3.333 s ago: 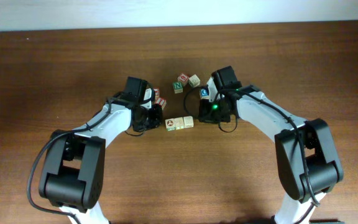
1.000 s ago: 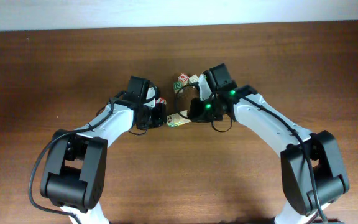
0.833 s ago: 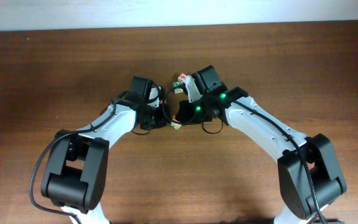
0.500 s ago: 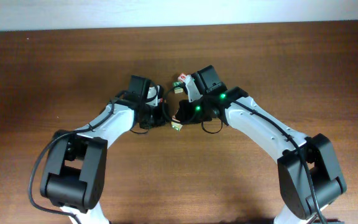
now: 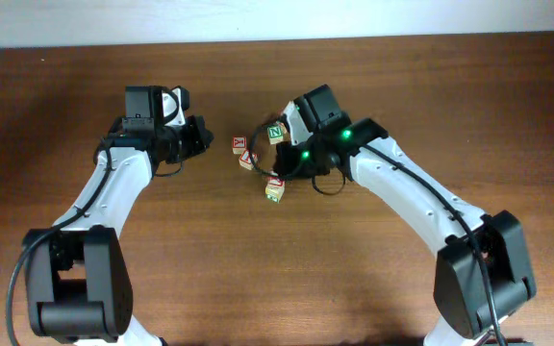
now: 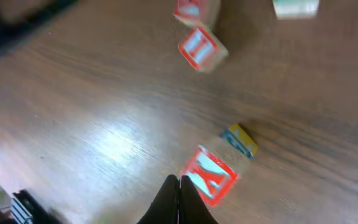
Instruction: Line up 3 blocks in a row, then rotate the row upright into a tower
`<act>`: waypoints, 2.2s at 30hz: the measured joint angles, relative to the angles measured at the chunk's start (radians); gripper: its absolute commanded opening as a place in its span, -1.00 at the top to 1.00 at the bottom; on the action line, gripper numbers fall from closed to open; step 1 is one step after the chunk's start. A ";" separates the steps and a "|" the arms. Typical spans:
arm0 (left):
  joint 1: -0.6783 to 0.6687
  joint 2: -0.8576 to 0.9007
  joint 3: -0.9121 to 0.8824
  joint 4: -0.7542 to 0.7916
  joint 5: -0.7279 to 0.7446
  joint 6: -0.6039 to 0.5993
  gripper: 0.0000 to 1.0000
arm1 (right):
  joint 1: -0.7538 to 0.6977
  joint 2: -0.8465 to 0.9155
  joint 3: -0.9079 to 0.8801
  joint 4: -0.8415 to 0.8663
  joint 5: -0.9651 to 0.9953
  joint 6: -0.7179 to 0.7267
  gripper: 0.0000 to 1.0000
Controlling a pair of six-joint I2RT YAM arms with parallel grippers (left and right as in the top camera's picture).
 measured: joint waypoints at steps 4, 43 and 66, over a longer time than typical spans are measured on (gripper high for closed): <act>0.007 -0.262 0.046 -0.027 -0.151 0.044 0.04 | -0.060 -0.138 0.328 -0.350 0.143 -0.088 0.29; 0.023 -0.702 0.081 -0.077 -0.446 0.056 -0.98 | -0.598 -1.824 -1.443 0.626 0.241 -0.394 -0.97; 0.047 -1.165 -0.509 0.032 -0.493 0.193 -0.98 | -0.598 -1.828 -1.443 0.627 0.265 -0.398 -0.97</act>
